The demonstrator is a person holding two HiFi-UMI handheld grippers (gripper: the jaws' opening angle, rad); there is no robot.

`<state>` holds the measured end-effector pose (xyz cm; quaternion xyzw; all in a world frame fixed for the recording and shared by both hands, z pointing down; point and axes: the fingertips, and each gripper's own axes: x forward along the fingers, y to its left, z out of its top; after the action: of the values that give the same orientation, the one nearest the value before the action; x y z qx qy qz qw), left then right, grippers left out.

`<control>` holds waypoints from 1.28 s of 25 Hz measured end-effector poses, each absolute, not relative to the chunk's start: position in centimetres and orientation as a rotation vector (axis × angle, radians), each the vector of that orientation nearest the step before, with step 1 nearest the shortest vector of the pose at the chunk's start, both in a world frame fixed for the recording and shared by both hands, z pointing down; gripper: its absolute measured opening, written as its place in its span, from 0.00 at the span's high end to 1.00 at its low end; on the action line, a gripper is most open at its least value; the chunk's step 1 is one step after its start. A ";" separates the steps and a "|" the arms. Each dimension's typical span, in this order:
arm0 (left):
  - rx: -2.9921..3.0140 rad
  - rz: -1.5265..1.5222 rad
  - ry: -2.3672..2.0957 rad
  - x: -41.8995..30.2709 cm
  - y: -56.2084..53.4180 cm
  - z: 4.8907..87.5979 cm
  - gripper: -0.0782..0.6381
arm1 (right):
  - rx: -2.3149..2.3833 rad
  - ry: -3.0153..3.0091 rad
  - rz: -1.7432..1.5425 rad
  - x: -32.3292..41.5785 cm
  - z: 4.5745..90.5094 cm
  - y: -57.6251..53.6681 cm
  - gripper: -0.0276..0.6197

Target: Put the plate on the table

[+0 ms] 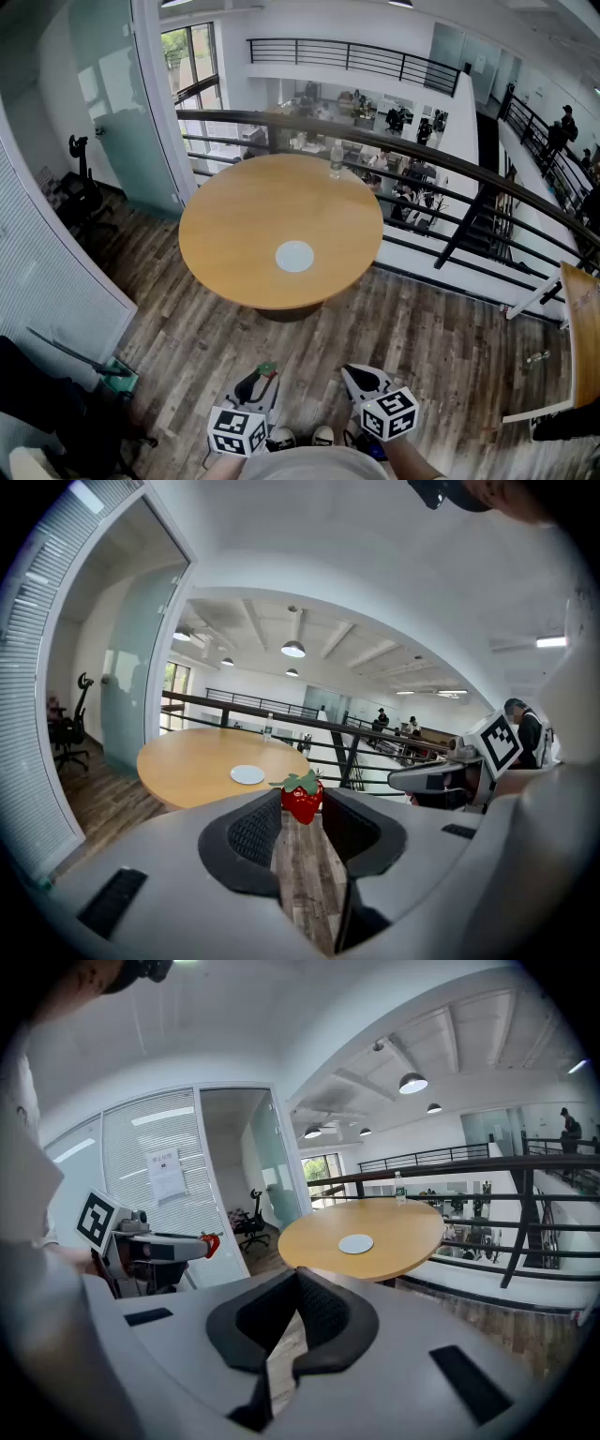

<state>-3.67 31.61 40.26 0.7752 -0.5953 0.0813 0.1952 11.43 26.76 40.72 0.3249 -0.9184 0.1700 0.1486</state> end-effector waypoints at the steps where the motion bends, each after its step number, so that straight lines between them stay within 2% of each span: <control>1: 2.178 0.227 -1.666 -3.6 31.6 40.2 0.68 | 0.937 -2.643 0.486 11.4 40.7 26.8 0.93; 11: 2.223 0.238 -1.651 -3.1 31.9 40.5 0.68 | 0.980 -2.667 0.459 11.1 40.5 27.1 0.93; 26: 2.261 0.201 -1.595 -6.0 33.6 40.9 0.68 | 1.090 -2.693 0.465 8.3 39.8 29.0 0.93; 32: 2.268 0.204 -1.567 -6.3 31.2 41.7 0.68 | 1.095 -2.679 0.506 8.0 41.2 26.9 0.93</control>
<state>-6.27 31.23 41.67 0.8059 -0.5568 0.0724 0.1877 7.97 26.95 41.21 0.3708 -0.9071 0.1715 0.1014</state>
